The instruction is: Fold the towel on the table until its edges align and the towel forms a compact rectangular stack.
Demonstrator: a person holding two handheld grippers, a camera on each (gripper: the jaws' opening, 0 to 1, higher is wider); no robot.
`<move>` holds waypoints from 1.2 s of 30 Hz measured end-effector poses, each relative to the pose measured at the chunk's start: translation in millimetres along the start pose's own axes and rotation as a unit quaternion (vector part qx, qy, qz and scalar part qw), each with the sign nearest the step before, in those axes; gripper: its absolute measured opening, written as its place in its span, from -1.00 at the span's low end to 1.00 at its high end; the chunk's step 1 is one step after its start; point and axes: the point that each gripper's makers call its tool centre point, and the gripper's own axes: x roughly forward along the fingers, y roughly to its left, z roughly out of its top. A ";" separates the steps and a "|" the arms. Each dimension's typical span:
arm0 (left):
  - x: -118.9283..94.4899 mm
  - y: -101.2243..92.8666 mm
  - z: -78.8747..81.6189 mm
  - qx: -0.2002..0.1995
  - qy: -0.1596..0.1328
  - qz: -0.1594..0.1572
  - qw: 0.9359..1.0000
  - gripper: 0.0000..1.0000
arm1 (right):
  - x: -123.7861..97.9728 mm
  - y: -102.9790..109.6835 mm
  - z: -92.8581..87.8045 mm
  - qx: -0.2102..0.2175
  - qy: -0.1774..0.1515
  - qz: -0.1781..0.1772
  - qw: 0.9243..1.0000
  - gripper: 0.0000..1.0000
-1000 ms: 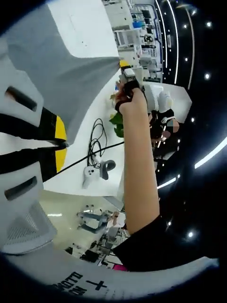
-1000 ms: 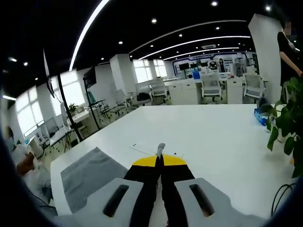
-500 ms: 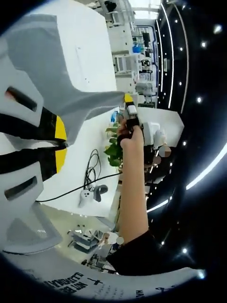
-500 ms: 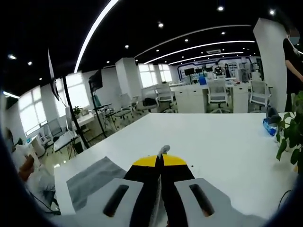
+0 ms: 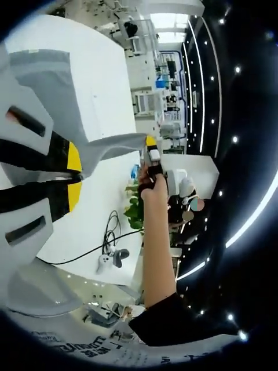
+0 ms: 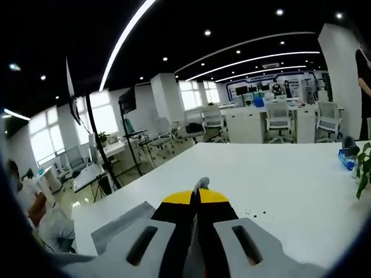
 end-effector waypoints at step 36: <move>-104.8 142.2 -68.8 -0.094 0.022 0.244 0.965 -0.92 | 114.4 127.9 -35.4 -0.015 0.047 0.121 0.991 -1.00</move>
